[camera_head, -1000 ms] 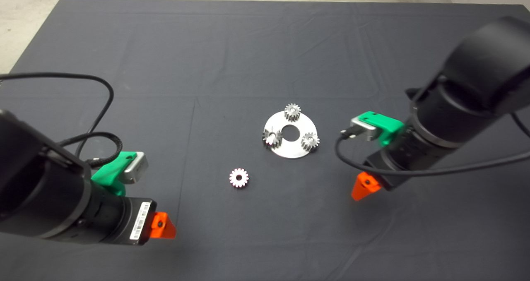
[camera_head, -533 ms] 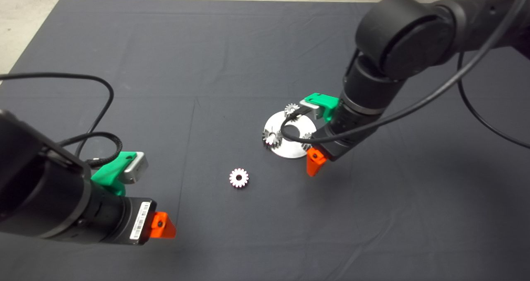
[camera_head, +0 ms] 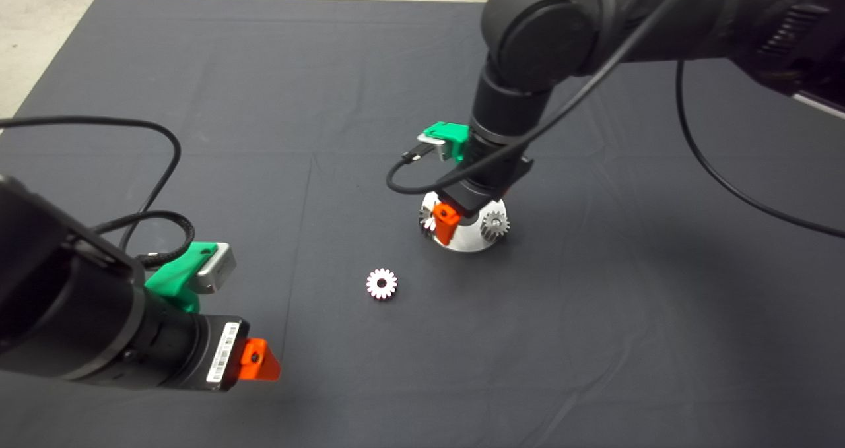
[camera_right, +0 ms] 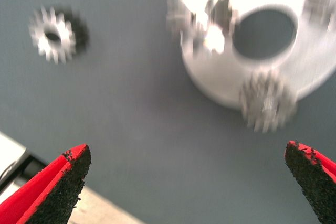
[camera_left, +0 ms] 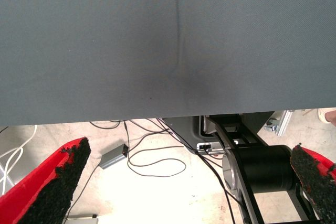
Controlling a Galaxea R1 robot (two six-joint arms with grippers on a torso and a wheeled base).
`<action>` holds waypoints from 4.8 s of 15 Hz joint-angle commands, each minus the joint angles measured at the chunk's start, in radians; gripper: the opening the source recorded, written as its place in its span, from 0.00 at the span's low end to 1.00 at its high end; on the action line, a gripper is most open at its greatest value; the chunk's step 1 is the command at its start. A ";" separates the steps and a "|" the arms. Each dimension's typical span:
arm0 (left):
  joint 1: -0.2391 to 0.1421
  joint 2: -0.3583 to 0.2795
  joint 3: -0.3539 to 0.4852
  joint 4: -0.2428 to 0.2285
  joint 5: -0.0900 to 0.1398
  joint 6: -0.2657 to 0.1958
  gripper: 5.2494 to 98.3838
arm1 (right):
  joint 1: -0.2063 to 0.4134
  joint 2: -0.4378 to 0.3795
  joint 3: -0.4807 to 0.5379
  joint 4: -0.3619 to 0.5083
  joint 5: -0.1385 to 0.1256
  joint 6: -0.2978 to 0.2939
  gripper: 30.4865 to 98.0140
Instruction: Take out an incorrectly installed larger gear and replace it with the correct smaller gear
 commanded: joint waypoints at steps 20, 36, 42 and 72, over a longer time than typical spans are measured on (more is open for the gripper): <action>-0.014 0.015 0.018 -0.023 0.001 -0.004 1.00 | -0.099 0.079 -0.066 -0.316 -0.095 -0.133 1.00; -0.014 0.016 0.018 -0.023 0.001 -0.004 1.00 | -0.171 0.079 -0.075 -0.397 -0.092 -0.132 1.00; -0.014 0.021 0.018 -0.024 0.001 -0.004 1.00 | -0.175 0.079 -0.080 -0.426 -0.091 -0.132 1.00; -0.014 0.028 0.018 -0.029 0.001 0.004 1.00 | -0.203 0.078 -0.086 -0.487 -0.088 -0.113 0.82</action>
